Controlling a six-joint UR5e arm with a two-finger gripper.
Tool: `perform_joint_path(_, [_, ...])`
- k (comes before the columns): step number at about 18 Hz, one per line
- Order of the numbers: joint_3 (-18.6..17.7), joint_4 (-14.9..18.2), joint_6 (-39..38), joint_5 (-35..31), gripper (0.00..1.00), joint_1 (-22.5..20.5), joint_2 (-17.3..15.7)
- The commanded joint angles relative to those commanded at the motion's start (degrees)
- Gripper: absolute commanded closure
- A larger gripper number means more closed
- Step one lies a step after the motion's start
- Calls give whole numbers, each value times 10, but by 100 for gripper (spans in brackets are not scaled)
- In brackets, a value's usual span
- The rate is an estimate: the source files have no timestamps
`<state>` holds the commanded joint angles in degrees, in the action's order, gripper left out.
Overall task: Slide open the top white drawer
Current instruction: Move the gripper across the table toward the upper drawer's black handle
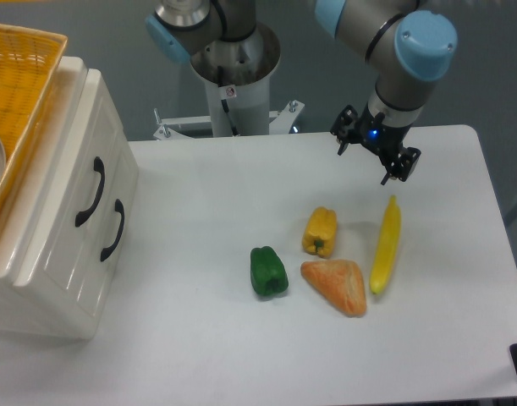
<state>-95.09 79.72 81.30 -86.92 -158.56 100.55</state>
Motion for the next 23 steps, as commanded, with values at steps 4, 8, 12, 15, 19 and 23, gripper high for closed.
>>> perform_joint_path(4, [-4, 5, 1, 1, 0, 9, -1])
perform_joint_path(8, [-12, 8, -20, 1, 0, 35, -8])
perform_joint_path(12, [-9, 5, -138, 3, 0, 91, -10])
perform_joint_path(15, [-9, 4, -183, 10, 0, 114, -9])
perform_joint_path(19, [-8, 6, -245, 26, 0, 141, -10])
perform_joint_path(23, [-7, 8, -301, 26, 0, 170, -7])
